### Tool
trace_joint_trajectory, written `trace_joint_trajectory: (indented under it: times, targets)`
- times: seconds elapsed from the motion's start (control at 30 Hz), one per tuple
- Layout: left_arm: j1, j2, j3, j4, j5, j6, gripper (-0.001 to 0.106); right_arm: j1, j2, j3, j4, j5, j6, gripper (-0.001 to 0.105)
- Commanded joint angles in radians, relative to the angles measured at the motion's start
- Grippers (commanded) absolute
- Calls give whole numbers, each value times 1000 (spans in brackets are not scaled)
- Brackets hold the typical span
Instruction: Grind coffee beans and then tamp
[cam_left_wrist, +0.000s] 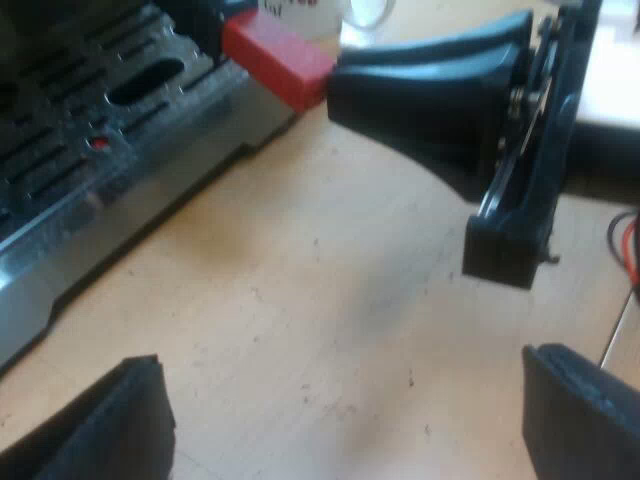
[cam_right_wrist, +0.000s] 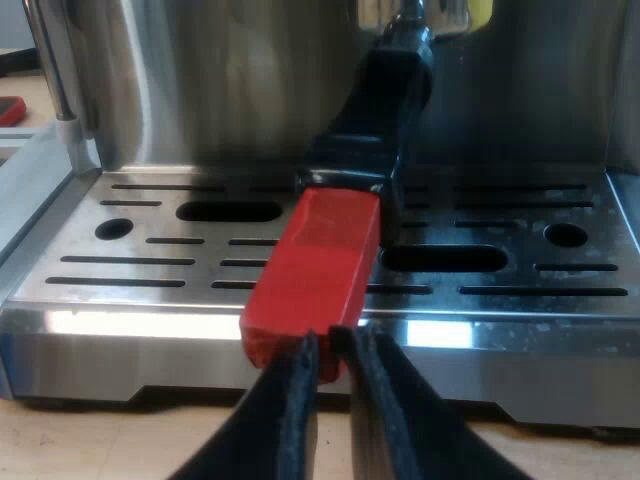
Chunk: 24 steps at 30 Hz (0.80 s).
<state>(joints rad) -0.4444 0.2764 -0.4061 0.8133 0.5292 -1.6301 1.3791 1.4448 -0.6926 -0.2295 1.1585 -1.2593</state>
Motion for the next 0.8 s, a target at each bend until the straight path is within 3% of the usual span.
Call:
trace_joint_trajectory:
  times: [0.03,0.23,0.4,0.6,0.8]
  targets:
    - [-5,29,-3,-38,15,18,74,-14,-1,-6,-6,8,-1,12]
    - [-5,59,-3,-95,15,18,74,-13,-1,-6,-6,14,-1,12]
    - [-5,59,-3,-93,15,18,74,-13,-1,-6,-4,91,-4,12]
    - [-5,59,-3,-93,44,18,74,-20,-1,-6,-4,131,-55,12]
    - [-5,59,-3,-93,49,18,74,-67,-1,-6,-4,117,-55,12]
